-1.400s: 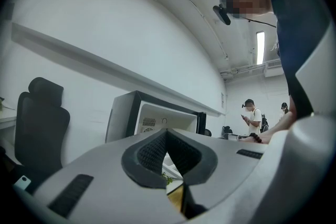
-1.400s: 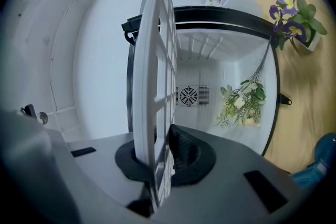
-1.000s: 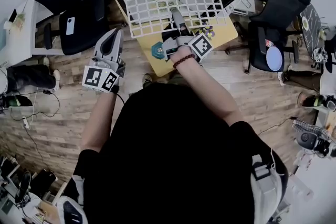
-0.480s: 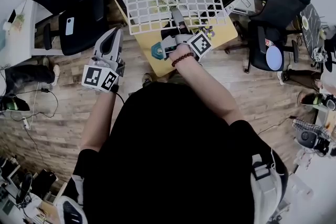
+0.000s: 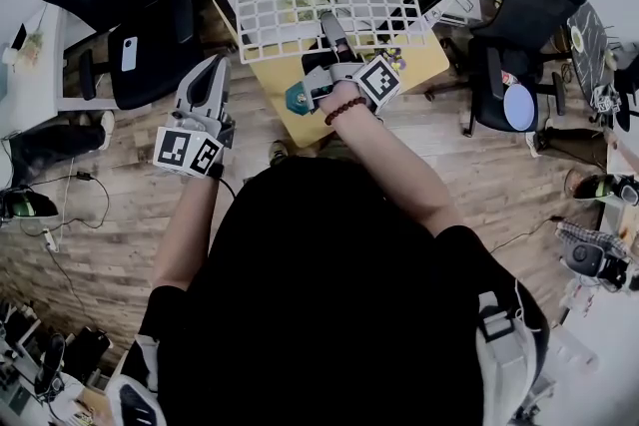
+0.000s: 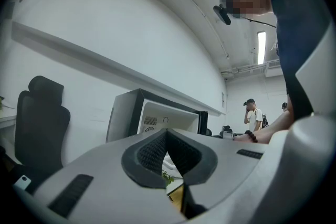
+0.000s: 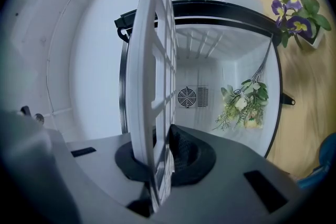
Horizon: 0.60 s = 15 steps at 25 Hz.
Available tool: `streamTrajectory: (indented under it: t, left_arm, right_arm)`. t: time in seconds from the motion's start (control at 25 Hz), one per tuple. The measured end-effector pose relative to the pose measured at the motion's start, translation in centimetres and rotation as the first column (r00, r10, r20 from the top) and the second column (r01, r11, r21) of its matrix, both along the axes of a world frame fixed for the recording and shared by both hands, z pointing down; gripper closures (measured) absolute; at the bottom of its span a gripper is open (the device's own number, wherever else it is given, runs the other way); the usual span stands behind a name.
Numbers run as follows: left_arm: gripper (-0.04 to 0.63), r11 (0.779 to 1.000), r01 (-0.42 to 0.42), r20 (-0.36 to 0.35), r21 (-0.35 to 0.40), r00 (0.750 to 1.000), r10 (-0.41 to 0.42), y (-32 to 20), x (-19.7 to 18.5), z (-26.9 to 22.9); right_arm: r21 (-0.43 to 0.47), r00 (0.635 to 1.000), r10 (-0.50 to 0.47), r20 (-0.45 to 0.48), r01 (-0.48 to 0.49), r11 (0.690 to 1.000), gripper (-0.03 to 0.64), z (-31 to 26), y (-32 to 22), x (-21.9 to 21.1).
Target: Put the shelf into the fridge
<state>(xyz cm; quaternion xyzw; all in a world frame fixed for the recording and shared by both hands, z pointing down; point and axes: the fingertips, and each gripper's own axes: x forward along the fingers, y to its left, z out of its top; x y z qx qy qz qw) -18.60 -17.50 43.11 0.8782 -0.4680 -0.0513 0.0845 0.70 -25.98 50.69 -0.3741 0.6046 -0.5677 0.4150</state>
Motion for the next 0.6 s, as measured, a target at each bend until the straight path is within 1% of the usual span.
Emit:
streamTrajectory:
  t: [0.28,0.44,0.6]
  left_arm:
    - [0.578,1.0,-0.006,-0.005,-0.003,1.0,0.006,-0.21,0.07,0.27]
    - [0.578,1.0,-0.009,-0.009,-0.005,1.0,0.009,-0.28,0.13,0.34]
    - [0.578,1.0,-0.011,-0.012,-0.005,1.0,0.011,-0.21,0.02,0.5]
  right_arm:
    - [0.0,1.0,-0.014,-0.01,0.014,1.0,0.578,-0.11,-0.19,-0.08]
    - [0.013,0.998,-0.039,-0.041,0.04,0.999,0.578,0.24,-0.48,-0.02]
    - [0.0,0.994,-0.084,-0.065,0.084,0.996,0.577,0.15,-0.6,-0.22]
